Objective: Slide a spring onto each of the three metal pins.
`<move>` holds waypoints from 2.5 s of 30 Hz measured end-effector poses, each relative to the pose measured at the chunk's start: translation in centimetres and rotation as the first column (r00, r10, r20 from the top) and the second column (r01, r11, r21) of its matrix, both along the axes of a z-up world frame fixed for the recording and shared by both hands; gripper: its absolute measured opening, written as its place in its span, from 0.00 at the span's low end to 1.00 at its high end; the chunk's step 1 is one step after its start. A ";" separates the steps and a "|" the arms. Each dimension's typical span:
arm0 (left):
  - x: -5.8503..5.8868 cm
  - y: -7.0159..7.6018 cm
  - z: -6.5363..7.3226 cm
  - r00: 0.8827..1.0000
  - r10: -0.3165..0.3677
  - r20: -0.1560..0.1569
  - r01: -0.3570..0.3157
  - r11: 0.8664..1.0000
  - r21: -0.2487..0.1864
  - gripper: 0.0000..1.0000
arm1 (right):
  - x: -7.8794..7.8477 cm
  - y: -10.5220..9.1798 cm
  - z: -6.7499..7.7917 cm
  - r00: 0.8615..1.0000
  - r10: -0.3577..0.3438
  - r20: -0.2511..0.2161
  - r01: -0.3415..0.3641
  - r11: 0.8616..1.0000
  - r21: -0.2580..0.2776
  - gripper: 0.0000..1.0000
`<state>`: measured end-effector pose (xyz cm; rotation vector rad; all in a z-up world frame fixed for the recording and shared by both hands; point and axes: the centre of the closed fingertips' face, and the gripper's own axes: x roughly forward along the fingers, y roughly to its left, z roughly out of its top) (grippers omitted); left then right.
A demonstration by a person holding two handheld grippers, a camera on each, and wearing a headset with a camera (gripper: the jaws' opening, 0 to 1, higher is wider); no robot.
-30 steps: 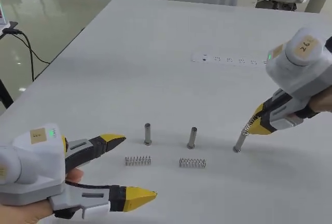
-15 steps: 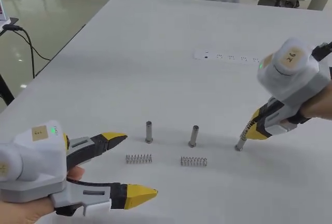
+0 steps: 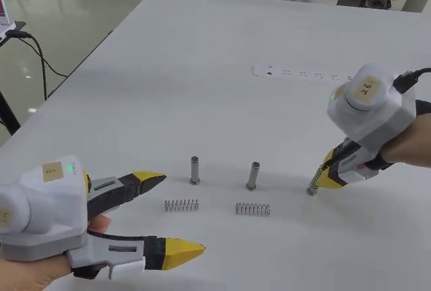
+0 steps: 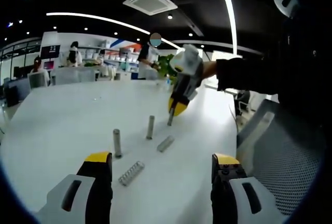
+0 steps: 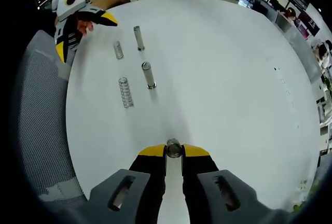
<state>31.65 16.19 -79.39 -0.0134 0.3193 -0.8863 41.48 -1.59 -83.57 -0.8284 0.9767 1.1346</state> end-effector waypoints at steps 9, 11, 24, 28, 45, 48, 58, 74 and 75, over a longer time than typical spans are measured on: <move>0.0 0.1 0.0 1.000 0.003 -0.001 -0.003 1.000 0.000 0.74 | -0.1 0.1 -0.9 1.000 -0.004 -0.015 0.004 1.000 -0.008 0.08; 0.0 0.1 0.0 1.000 0.004 -0.002 -0.004 1.000 0.000 0.74 | 0.0 0.2 -0.9 1.000 -0.009 -0.015 0.009 1.000 0.000 0.08; -0.2 -0.3 0.3 1.000 -0.001 0.001 0.001 1.000 0.002 0.73 | 0.2 0.1 -0.7 1.000 -0.009 0.004 0.009 1.000 0.011 0.15; -0.3 -0.3 0.4 1.000 -0.002 0.001 0.002 1.000 0.002 0.73 | 0.0 0.0 -0.7 1.000 -0.007 0.008 0.007 1.000 0.011 0.18; -0.5 -0.4 0.5 1.000 -0.002 0.006 0.002 1.000 0.001 0.73 | -1.5 -1.4 -0.9 0.999 -0.033 0.004 0.033 0.999 -0.005 0.20; -0.5 -0.4 0.6 1.000 -0.003 0.008 0.003 1.000 0.001 0.73 | -2.0 -1.5 -0.9 0.999 -0.037 -0.002 0.037 0.999 0.001 0.19; -0.5 -0.2 0.6 1.000 -0.006 0.013 0.006 1.000 0.002 0.73 | -3.5 -0.3 -0.5 0.999 -0.033 -0.023 0.034 0.999 0.041 0.18; -0.7 -0.4 0.7 1.000 -0.015 0.016 0.015 1.000 0.005 0.73 | -5.9 4.0 0.4 0.997 0.061 -0.042 -0.057 0.995 0.086 0.15; -0.7 -0.4 0.7 1.000 -0.016 0.016 0.015 1.000 0.005 0.73 | -5.9 4.3 0.5 0.997 0.067 -0.042 -0.063 0.994 0.087 0.15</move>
